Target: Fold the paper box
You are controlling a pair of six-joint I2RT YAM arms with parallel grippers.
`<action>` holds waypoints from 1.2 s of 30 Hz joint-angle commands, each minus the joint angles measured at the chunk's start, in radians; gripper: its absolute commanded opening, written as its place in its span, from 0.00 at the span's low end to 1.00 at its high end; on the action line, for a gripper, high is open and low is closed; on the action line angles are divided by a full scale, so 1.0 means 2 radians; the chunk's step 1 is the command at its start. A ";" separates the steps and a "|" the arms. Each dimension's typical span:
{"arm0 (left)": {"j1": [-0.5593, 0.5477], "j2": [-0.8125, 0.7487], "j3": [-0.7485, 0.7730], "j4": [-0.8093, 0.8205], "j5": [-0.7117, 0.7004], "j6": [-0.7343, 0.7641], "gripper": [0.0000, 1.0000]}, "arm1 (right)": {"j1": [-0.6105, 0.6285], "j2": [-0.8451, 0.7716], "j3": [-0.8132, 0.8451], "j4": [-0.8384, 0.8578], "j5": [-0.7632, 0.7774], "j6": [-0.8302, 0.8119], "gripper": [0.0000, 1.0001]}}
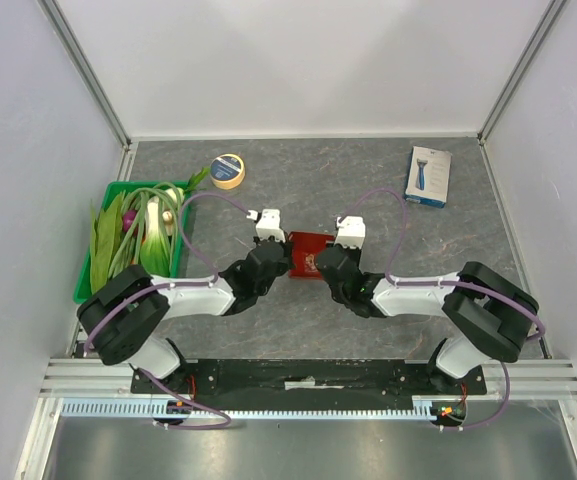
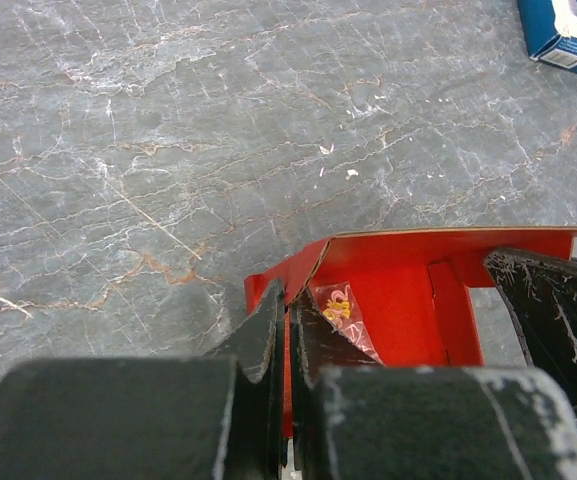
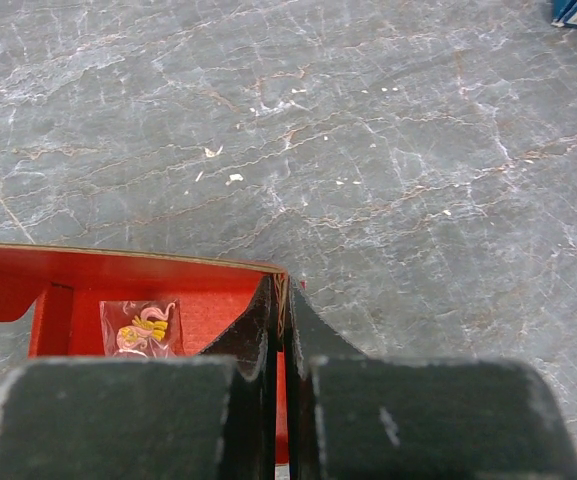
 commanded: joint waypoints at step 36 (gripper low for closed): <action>-0.131 0.098 0.047 -0.090 -0.254 -0.210 0.02 | 0.020 -0.061 -0.118 0.115 0.058 0.024 0.00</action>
